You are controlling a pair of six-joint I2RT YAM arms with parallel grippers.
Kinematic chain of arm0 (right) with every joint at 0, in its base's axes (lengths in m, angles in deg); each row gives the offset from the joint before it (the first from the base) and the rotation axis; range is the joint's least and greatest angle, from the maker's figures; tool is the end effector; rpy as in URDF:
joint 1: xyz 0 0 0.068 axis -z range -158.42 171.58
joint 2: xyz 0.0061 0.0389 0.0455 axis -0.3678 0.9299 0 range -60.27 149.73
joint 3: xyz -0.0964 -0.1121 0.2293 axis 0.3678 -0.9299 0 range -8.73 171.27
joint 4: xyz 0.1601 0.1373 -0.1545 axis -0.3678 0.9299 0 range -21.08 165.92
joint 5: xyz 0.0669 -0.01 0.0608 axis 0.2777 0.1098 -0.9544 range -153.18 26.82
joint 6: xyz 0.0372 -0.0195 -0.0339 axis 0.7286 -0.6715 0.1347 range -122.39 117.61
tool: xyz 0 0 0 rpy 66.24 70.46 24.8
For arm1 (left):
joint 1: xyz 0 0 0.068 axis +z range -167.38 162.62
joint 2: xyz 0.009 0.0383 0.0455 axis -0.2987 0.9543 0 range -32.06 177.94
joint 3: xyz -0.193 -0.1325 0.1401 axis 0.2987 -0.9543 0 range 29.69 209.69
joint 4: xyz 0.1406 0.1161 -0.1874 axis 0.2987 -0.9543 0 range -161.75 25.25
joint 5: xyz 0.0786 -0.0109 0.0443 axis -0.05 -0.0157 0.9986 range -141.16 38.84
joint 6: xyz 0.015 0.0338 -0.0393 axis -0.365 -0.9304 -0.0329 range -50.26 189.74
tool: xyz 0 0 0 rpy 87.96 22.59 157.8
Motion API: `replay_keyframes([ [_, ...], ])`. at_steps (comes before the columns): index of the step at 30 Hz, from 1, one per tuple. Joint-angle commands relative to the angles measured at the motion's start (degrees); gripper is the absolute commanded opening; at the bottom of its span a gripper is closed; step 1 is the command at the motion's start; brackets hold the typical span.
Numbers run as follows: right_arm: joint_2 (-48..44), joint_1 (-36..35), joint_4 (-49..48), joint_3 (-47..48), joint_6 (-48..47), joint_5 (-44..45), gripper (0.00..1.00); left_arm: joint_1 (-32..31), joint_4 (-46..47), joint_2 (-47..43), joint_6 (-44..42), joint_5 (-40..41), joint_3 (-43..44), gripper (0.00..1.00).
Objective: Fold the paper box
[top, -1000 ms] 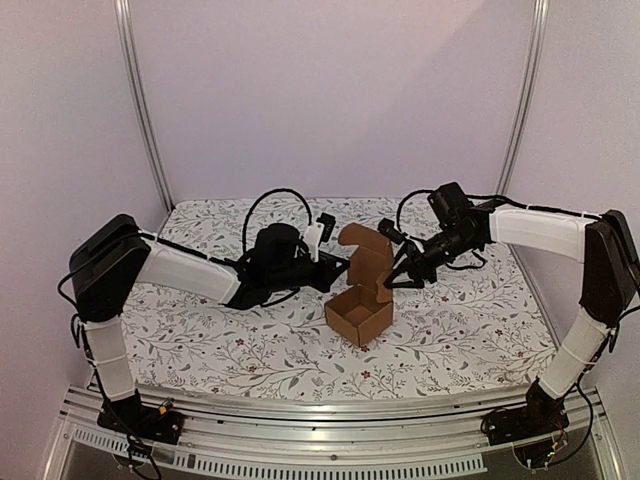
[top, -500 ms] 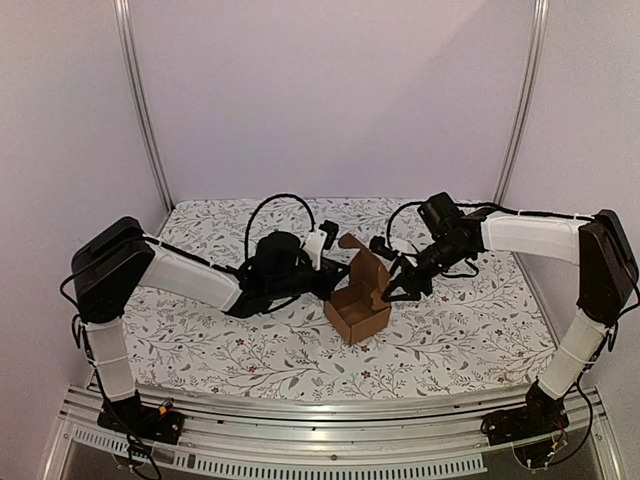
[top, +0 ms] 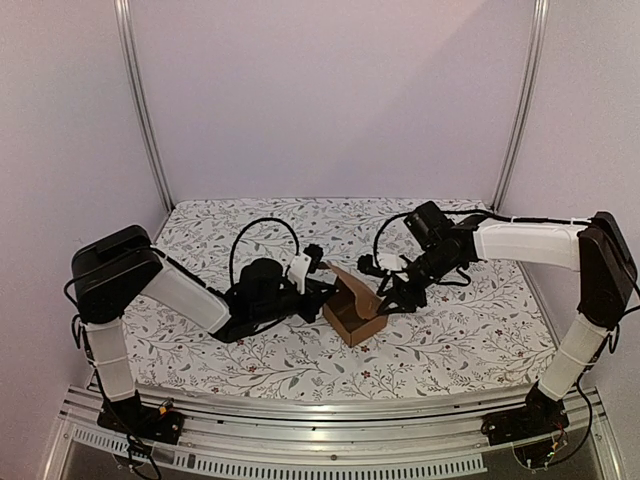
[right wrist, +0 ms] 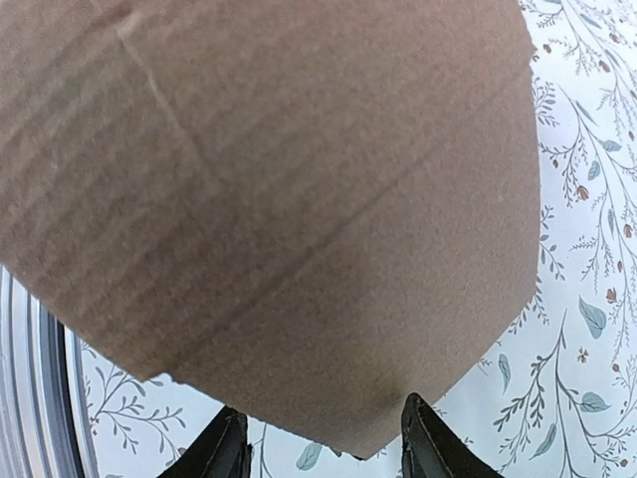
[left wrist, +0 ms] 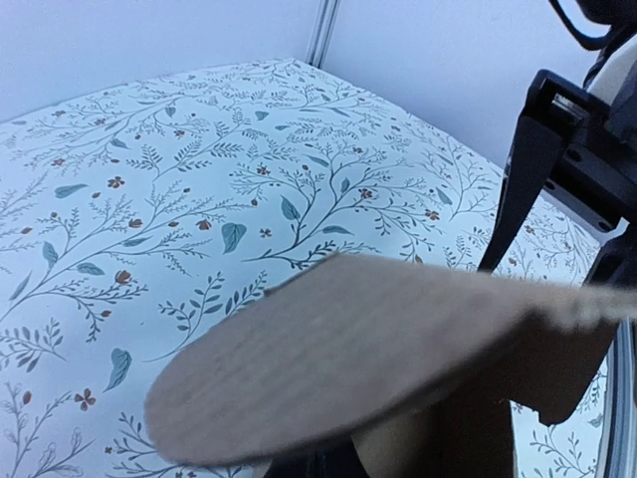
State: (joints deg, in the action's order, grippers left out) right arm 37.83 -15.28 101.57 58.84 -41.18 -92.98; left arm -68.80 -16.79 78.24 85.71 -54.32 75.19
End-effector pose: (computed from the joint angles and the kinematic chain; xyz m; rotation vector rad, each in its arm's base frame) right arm 0.2663 0.2218 0.2085 -1.7171 1.9441 0.6783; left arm 0.2324 -0.2944 0.1332 0.6335 1.8505 -0.8500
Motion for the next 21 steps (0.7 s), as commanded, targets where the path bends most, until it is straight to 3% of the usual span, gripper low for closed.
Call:
replay_keyframes([
  [1,-2.68,-0.96,0.77,-1.74,-2.46,3.38,0.51,-0.88,7.34,1.44,-0.92,1.20,-3.33,0.02],
  [12,-4.94,-6.60,6.28,1.20,-6.68,3.26,0.60,-0.88,11.57,1.79,-0.62,2.33,-5.78,0.02],
  [21,-3.24,-9.52,5.28,4.67,-6.13,6.17,0.56,-0.88,12.35,1.90,-0.60,2.52,-6.46,0.00],
])
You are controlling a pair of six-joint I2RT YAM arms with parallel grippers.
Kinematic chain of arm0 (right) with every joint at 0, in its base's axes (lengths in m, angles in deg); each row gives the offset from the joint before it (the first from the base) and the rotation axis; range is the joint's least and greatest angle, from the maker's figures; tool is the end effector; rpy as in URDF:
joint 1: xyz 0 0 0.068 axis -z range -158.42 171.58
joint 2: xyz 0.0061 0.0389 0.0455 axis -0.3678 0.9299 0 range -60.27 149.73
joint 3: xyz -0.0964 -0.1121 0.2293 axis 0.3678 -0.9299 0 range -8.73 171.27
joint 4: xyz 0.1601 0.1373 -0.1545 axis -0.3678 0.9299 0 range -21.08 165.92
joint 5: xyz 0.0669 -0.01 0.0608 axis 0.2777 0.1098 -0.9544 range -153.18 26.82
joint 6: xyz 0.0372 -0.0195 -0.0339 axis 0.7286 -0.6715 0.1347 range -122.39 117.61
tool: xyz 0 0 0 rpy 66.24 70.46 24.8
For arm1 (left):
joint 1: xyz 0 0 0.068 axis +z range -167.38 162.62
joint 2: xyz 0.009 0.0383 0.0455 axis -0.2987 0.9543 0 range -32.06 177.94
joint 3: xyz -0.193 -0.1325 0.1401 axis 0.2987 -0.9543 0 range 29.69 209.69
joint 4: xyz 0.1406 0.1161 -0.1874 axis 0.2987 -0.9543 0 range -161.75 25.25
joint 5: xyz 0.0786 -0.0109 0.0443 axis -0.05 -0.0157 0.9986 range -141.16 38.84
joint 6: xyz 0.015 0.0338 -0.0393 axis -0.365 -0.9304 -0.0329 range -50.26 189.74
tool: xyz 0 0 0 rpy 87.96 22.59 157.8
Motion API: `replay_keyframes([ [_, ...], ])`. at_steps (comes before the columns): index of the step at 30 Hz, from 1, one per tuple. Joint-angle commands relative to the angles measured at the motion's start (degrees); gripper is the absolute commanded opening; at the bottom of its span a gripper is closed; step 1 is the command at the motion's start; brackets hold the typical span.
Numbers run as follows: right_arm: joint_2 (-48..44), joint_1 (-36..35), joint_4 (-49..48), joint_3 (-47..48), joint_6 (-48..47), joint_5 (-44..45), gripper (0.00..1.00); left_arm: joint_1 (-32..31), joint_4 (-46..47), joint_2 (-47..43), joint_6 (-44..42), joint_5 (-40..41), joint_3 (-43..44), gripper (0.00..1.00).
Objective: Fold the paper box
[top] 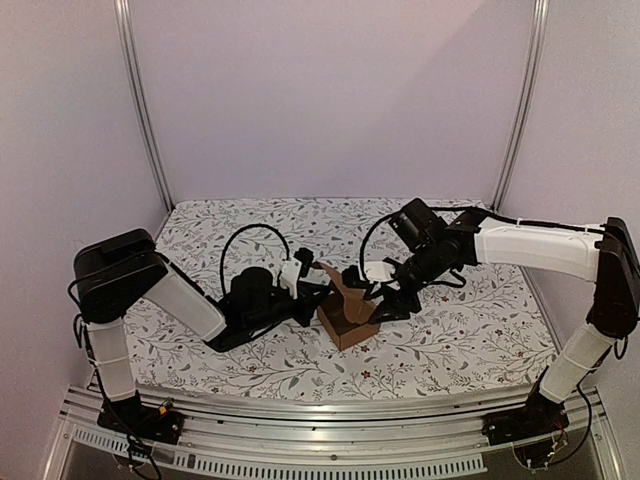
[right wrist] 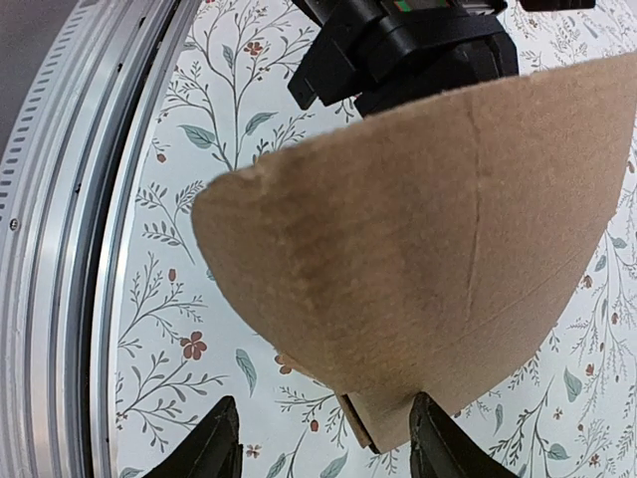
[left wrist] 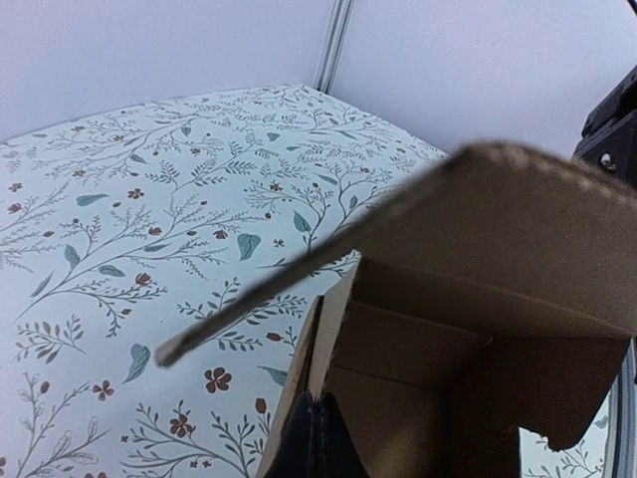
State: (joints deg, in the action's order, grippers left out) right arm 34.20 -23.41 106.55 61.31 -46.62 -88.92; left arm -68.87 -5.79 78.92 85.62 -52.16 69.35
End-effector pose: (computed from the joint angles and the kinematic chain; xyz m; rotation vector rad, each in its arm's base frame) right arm 0.2283 0.2501 0.2363 -1.9292 1.7456 0.5977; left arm 0.2218 -0.2797 0.1237 0.5842 1.7761 -0.8479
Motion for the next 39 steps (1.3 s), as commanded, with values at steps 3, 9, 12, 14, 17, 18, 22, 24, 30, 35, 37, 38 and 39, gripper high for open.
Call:
replay_keyframes([
  [3,0.62,-1.43,0.01,3.54,-0.11,2.95,0.55,-0.81,1.25,1.33,-0.50,0.63,-0.83,0.00],
  [9,2.14,-2.11,-2.13,4.55,0.58,2.79,0.52,-0.85,1.93,0.89,-0.12,0.82,-1.78,0.00],
  [12,3.76,-2.86,-3.84,3.77,0.38,3.23,0.51,-0.96,1.95,-0.19,0.04,2.74,-2.56,0.03],
  [14,4.42,-3.38,-4.70,3.24,0.22,3.44,0.50,-1.06,1.95,-1.14,0.43,3.61,-3.63,0.06],
  [17,4.95,-4.25,-5.81,2.74,0.13,3.74,0.49,-1.37,1.75,-2.81,0.90,4.63,-4.97,0.08],
  [18,5.14,-4.47,-6.03,2.66,0.11,3.76,0.49,-1.53,1.58,-3.24,0.91,5.02,-5.48,0.08],
  [22,6.23,-5.23,-6.70,2.73,-0.48,4.01,0.48,-2.39,0.10,-5.44,1.18,6.82,-6.92,0.10],
  [24,6.94,-5.54,-6.92,2.82,-0.81,4.26,0.48,-3.08,-1.37,-7.06,1.49,8.36,-7.98,0.13],
  [30,8.84,-5.81,-7.33,2.60,-1.34,4.40,0.48,-5.94,-14.06,-16.09,5.71,14.72,-11.91,0.17],
  [35,10.57,-5.80,-7.39,3.20,-1.56,4.63,0.48,-7.23,-28.04,-24.01,11.78,20.51,-13.74,0.20],
  [37,11.14,-5.79,-7.33,3.34,-1.56,4.62,0.48,-7.27,-34.01,-26.68,13.83,23.05,-13.73,0.21],
  [38,11.37,-5.86,-7.16,3.47,-1.63,4.64,0.48,-7.25,-36.73,-28.17,15.10,25.04,-13.83,0.21],
  [39,11.55,-5.86,-6.86,3.56,-1.65,4.58,0.47,-7.23,-38.72,-29.68,15.70,26.01,-14.07,0.23],
])
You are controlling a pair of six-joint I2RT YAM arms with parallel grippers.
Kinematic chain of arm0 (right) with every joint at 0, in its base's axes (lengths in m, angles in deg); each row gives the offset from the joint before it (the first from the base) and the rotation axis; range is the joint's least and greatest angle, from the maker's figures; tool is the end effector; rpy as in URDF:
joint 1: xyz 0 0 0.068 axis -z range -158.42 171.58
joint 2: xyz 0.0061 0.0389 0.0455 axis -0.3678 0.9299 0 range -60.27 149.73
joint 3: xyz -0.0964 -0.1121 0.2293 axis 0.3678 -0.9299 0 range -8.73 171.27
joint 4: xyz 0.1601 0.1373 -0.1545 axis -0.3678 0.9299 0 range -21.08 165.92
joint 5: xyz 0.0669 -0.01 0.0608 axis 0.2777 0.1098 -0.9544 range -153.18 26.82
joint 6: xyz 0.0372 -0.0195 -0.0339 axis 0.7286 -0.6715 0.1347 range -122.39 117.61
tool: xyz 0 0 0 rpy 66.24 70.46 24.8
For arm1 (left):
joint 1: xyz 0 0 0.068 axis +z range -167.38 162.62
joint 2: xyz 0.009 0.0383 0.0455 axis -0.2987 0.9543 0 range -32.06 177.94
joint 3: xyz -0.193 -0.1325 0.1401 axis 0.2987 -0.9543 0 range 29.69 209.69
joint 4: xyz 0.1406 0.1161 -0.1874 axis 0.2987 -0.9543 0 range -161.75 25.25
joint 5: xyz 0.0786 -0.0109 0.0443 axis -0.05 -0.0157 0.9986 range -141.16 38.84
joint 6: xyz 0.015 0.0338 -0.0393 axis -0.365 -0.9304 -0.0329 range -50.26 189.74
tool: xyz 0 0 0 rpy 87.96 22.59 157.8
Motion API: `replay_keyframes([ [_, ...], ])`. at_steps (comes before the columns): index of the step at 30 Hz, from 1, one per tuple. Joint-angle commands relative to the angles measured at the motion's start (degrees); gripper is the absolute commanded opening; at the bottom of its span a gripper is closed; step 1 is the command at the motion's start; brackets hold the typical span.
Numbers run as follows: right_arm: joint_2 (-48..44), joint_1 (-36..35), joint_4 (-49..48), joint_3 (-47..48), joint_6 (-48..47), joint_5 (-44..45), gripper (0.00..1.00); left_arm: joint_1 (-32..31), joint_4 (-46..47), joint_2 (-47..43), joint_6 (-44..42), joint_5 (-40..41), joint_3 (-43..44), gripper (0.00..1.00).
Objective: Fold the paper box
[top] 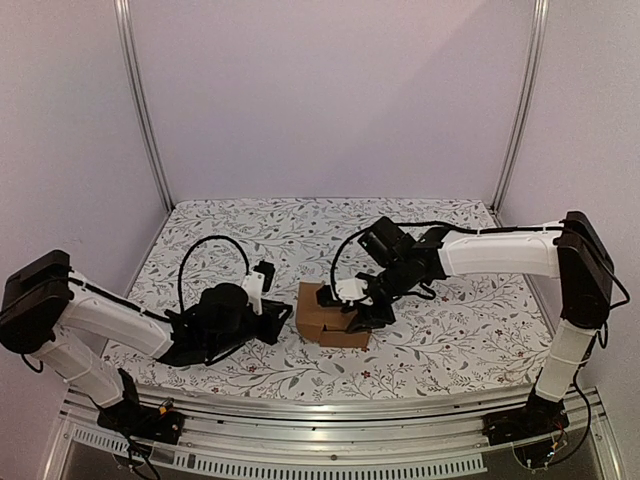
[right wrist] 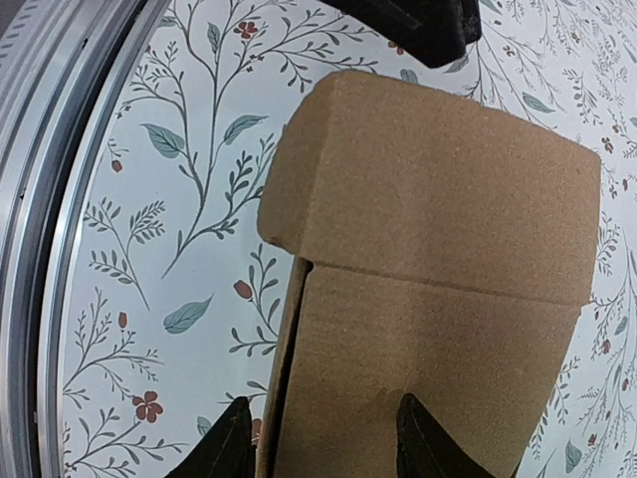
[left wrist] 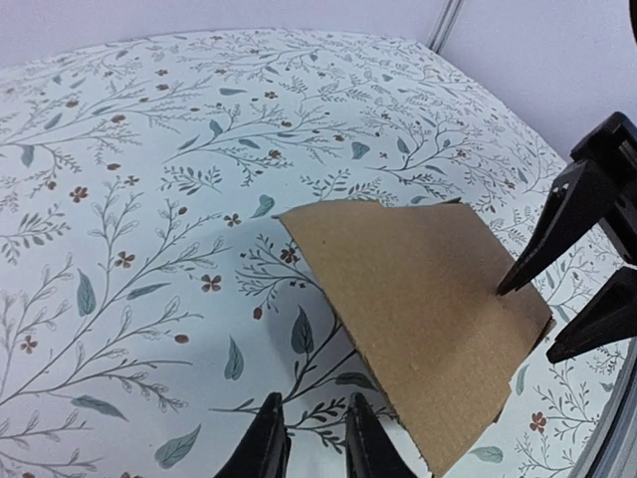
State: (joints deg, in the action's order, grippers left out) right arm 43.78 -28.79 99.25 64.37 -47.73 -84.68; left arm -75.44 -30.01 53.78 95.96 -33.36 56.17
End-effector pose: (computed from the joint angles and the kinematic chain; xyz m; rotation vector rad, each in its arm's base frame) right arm 0.2302 0.2984 0.2011 -2.0210 1.6580 0.5245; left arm 0.1550 -0.2280 0.1516 0.3599 2.0040 -0.6371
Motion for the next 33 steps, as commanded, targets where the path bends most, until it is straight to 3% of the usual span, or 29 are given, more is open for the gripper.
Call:
replay_keyframes([
  [1,2.43,-0.45,0.89,0.81,-0.58,0.37,0.48,-0.60,-16.01,-6.26,5.69,8.40,-1.10,0.24],
  [7,5.91,-0.49,4.00,3.28,-0.34,0.49,0.45,0.14,-20.38,-12.92,6.22,7.59,2.51,0.29],
  [12,2.66,-0.37,5.00,3.60,0.72,0.49,0.45,0.74,-21.90,-9.01,5.27,4.63,8.24,0.31],
  [20,-8.12,0.25,8.71,3.29,3.08,1.28,0.56,1.64,-23.68,-2.70,4.81,2.00,13.91,0.33],
  [25,-9.45,2.15,6.48,-1.71,5.34,1.59,0.60,3.71,-25.81,-3.72,3.64,2.03,15.67,0.45],
  [33,-7.03,0.76,3.55,-1.66,7.57,2.67,0.65,8.02,-27.12,-4.59,5.05,-5.06,16.53,0.47],
])
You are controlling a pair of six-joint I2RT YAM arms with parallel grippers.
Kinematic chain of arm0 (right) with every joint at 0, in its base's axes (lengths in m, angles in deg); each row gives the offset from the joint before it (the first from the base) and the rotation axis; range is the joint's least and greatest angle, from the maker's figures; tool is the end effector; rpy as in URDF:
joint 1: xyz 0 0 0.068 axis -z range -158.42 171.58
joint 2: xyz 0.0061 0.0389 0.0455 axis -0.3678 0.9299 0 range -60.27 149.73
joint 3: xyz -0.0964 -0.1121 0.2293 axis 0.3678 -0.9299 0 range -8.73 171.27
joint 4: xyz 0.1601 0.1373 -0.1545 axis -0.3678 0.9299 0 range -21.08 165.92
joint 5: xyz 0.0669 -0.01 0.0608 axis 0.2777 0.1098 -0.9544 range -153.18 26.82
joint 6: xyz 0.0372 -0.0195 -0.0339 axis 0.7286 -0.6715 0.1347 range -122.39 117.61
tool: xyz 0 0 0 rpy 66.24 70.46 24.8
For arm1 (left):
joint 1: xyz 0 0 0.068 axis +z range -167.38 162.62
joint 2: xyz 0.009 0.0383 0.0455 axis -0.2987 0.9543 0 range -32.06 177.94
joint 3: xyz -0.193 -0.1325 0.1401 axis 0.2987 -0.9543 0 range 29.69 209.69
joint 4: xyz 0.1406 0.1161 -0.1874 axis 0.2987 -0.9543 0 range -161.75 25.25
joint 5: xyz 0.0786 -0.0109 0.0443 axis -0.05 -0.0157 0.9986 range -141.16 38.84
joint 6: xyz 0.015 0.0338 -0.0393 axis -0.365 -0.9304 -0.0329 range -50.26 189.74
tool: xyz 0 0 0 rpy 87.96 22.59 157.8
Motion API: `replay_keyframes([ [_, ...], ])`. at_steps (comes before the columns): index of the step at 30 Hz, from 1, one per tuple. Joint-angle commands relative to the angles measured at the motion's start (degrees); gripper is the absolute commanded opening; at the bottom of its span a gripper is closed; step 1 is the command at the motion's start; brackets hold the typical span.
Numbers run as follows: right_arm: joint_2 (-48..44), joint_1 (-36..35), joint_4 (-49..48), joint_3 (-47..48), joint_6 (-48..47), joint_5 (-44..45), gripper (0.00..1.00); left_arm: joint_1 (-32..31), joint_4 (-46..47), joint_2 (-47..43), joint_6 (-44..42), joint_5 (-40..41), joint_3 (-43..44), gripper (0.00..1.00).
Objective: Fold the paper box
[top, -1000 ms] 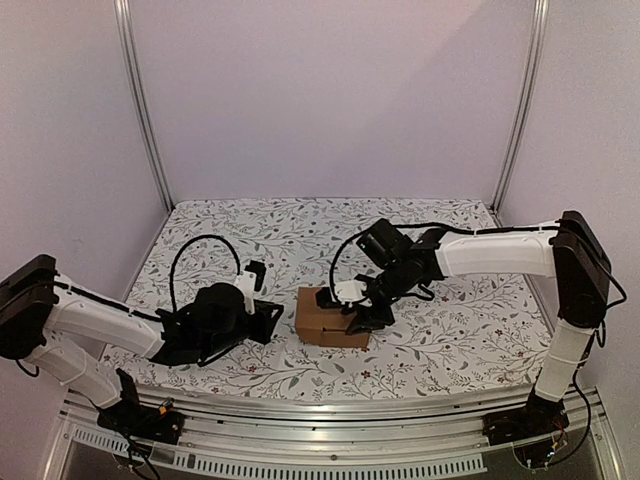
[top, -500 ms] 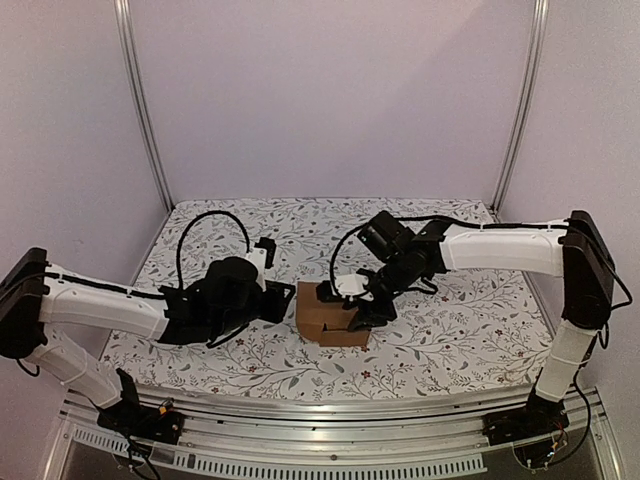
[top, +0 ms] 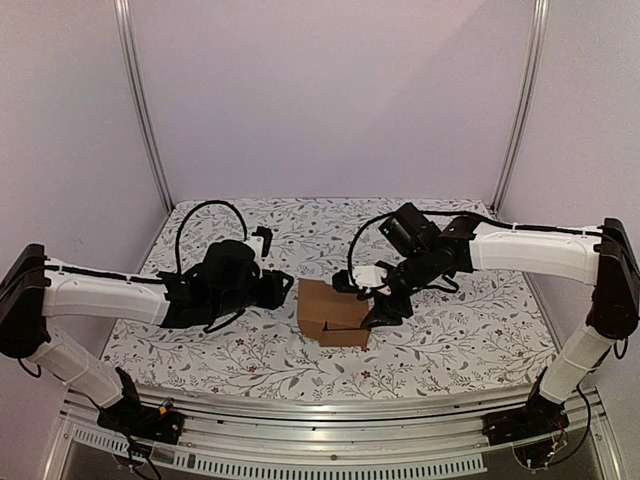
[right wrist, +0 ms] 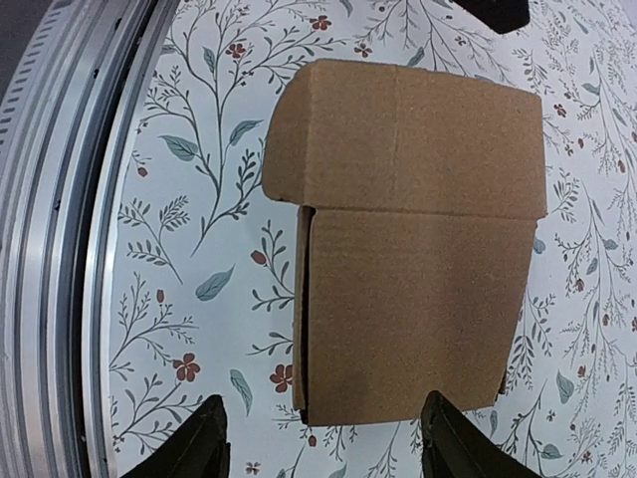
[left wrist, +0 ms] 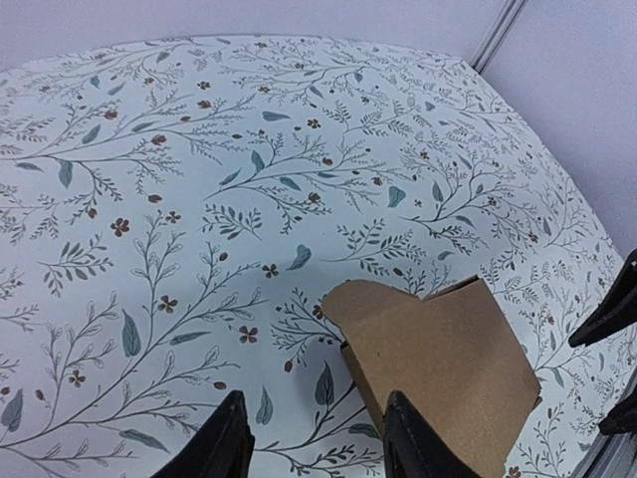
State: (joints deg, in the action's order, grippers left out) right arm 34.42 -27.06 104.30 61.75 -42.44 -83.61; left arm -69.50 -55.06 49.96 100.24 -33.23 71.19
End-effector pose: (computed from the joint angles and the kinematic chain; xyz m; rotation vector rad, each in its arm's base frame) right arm 0.2180 0.2665 0.2383 -1.9033 1.7657 0.5187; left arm 0.1936 -0.2310 0.2061 0.2109 2.1164 -0.5430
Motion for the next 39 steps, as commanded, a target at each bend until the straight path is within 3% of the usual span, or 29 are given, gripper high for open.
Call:
replay_keyframes([
  [1,3.25,-1.20,-1.68,1.01,2.37,2.31,0.66,2.37,-1.61,-0.47,1.27,-6.79,1.61,0.47],
  [5,5.92,-1.80,-2.36,0.58,2.25,4.71,0.69,2.55,-0.91,2.85,2.46,-10.68,3.49,0.47],
  [14,9.35,-1.85,-4.10,-1.32,0.33,9.63,0.59,2.46,0.83,11.66,4.28,-15.69,5.38,0.45],
  [23,6.59,-1.81,-7.95,-7.09,-7.55,12.26,0.53,2.24,4.75,12.98,5.11,-20.21,2.23,0.38],
  [28,5.47,-1.73,-8.83,-8.37,-13.72,13.44,0.50,2.27,-2.91,9.19,-0.20,-20.99,4.84,0.38],
  [33,4.08,-1.78,-8.77,-8.89,-16.29,12.61,0.49,2.98,-15.07,5.49,-9.88,-15.09,11.60,0.45],
  [39,2.50,-1.52,-8.49,-8.79,-17.54,11.93,0.49,5.80,-17.04,16.57,-18.73,-20.32,24.30,0.49],
])
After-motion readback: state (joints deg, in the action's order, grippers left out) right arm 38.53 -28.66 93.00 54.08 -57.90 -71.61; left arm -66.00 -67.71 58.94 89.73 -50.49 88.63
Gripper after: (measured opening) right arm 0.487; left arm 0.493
